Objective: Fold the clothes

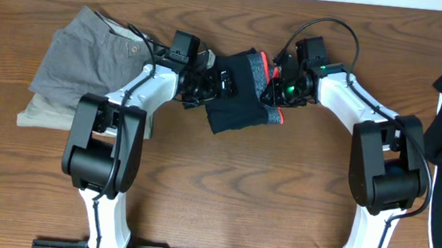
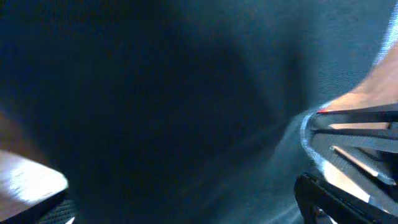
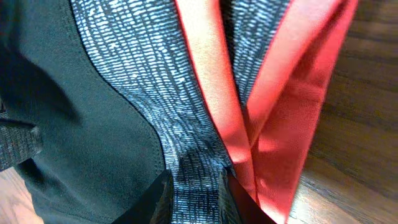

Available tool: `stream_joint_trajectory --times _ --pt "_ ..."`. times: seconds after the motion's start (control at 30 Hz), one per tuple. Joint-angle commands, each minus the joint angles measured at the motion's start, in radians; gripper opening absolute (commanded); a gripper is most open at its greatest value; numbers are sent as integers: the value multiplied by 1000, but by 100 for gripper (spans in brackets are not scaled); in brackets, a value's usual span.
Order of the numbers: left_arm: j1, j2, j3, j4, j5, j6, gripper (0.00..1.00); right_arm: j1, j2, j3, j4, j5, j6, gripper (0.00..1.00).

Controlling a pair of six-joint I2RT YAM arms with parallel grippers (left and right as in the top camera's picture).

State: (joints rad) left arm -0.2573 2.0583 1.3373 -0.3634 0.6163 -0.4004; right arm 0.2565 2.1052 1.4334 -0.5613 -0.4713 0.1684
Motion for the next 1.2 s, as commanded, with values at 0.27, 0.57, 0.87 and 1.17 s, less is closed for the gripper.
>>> stream_joint_trajectory --times 0.27,0.57,0.87,1.17 --pt "1 39 -11 73 118 12 8 -10 16 5 -11 25 5 20" --pt "104 -100 -10 58 214 205 6 -85 -66 5 -71 -32 -95 24" --pt "399 -321 -10 13 205 331 6 -175 -255 5 -29 -68 -162 31" --pt "704 -280 -11 -154 10 408 24 -170 -269 5 -43 -68 -154 31"
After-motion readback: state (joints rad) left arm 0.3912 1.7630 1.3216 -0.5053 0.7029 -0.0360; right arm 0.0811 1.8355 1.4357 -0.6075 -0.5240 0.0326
